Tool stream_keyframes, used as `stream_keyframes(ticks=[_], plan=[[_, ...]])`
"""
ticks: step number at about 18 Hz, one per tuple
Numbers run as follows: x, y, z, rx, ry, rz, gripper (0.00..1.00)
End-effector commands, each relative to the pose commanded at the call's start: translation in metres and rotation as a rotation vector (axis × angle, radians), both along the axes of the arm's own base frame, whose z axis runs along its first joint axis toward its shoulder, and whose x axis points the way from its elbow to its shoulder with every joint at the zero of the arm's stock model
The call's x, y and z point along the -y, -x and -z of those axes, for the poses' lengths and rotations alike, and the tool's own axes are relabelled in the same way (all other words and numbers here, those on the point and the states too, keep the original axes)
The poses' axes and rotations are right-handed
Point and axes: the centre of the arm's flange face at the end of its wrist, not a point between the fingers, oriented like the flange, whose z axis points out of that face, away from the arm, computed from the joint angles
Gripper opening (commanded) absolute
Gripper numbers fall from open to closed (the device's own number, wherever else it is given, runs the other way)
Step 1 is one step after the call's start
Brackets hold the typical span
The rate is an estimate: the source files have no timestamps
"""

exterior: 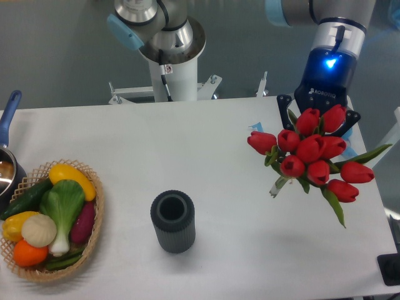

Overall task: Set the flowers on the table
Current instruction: 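Hold the red tulip bunch in the gripper and lift it slightly, then lower the held red tulips down onto the table beside the grey cup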

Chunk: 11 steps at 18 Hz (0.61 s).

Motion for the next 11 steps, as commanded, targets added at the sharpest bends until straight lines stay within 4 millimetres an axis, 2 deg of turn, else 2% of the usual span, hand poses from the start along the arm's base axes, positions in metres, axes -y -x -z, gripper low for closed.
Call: stream_keyframes(ticks=[4,6,11], plan=[[-0.004,-0.005,0.012,-0.052,0.138,-0.036,0.32],[-0.006,-0.007,0.026,-0.093,0.244,-0.039,0.32],[-0.032,-0.027,0.065,-0.186,0.559,-0.010,0.32]])
